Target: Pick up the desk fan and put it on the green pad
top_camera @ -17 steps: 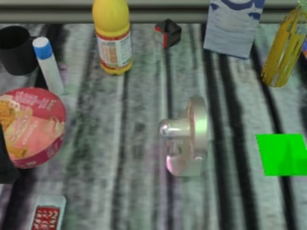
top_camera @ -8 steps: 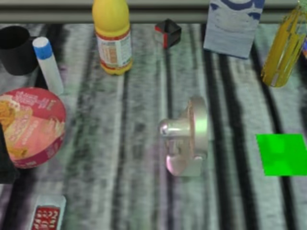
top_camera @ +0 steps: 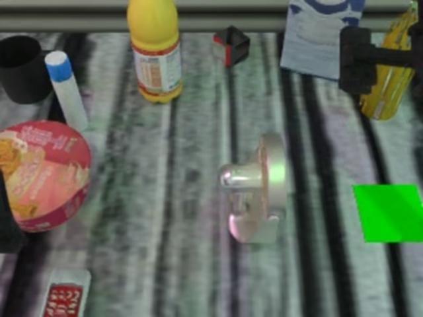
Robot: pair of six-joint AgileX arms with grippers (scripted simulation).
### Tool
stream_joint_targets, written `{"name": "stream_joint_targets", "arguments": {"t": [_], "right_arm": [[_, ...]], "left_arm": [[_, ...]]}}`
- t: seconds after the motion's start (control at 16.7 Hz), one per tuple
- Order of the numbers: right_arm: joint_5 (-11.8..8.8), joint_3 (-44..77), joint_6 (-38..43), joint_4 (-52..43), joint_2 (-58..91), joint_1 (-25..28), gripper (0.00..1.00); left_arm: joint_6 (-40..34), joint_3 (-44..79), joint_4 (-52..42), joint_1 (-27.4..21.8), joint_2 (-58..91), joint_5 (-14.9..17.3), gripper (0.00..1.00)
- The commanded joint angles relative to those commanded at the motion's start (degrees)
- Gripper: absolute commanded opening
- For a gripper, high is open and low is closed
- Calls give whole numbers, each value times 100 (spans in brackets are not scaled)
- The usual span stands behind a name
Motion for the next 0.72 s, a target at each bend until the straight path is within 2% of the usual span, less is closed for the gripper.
{"name": "stream_joint_targets", "arguments": {"t": [0.36, 0.72], "right_arm": [[3, 2868, 830, -2000, 2999, 841, 100], [11, 3990, 1197, -2961, 4218, 1215, 100]], "left_arm": [[0, 0, 0, 0, 0, 0, 100], [0, 0, 0, 0, 0, 0, 100]]}}
